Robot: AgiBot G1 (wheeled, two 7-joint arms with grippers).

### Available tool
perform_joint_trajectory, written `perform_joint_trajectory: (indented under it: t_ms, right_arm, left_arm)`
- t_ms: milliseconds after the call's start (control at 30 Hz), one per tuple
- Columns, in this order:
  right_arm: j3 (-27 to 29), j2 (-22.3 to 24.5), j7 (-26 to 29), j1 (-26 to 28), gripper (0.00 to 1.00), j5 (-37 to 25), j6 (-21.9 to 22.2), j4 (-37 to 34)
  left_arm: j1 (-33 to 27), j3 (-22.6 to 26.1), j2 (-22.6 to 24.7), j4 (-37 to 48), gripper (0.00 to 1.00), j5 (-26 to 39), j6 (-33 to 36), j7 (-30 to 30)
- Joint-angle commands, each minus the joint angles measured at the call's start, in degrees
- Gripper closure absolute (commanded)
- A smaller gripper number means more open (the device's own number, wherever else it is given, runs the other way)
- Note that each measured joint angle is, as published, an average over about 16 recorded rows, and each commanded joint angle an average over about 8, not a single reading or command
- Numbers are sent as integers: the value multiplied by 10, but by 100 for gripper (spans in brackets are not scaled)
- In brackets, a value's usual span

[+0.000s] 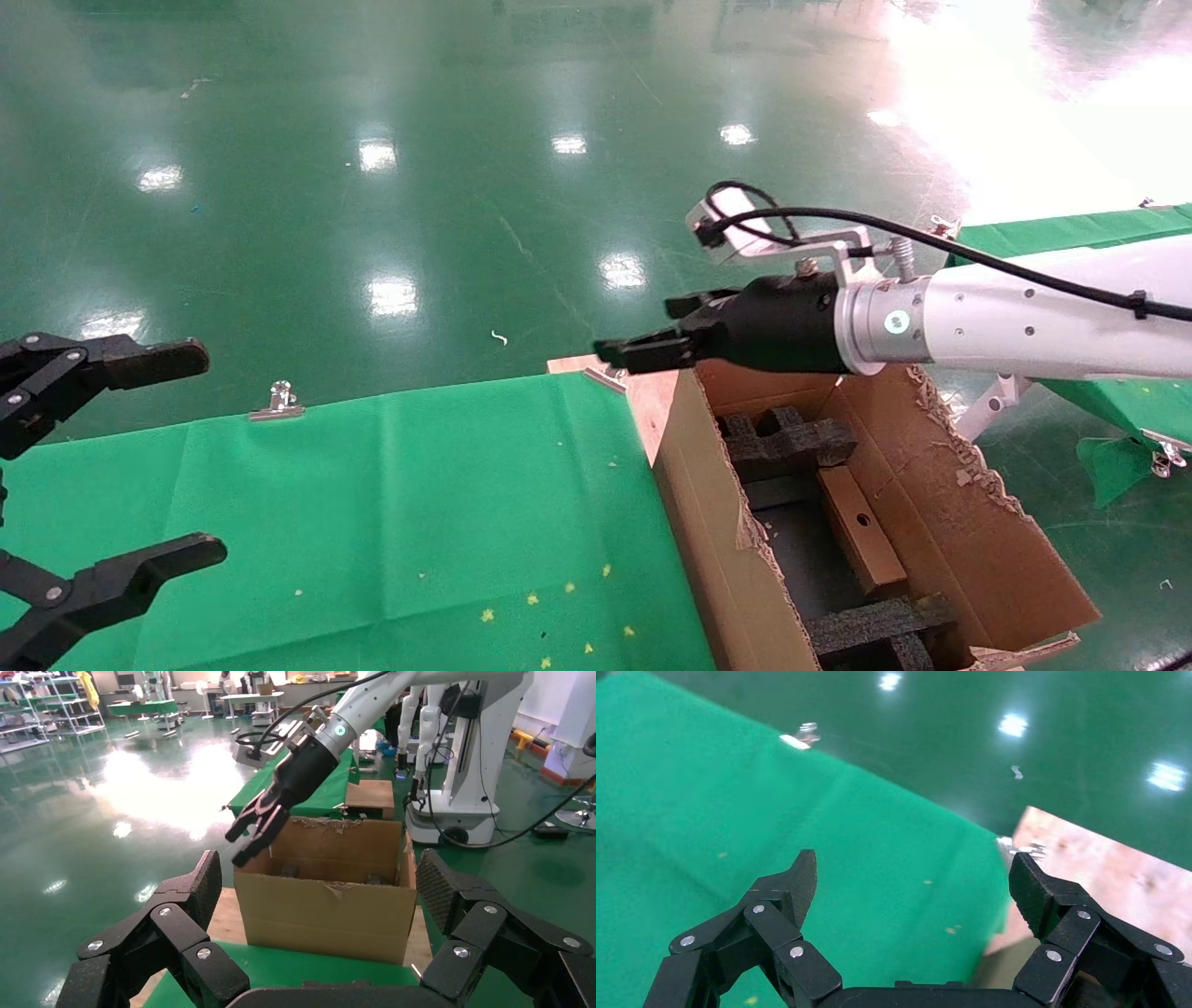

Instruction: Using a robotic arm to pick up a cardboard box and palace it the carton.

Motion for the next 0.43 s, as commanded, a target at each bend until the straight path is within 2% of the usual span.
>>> perform_joint_trajectory:
  t_ms: [33, 333, 433]
  right_arm:
    - [34, -2, -26, -20, 0, 13, -24, -2]
    - [186, -11, -143, -111, 0, 73, -130, -10]
    - [211, -12, -162, -127, 0, 83, -148, -12]
  left_arm:
    - [0, 0, 0, 0, 0, 0, 0, 0]
    - [0, 0, 0, 0, 0, 0, 0, 0]
    - [0, 0, 0, 0, 0, 0, 0, 0]
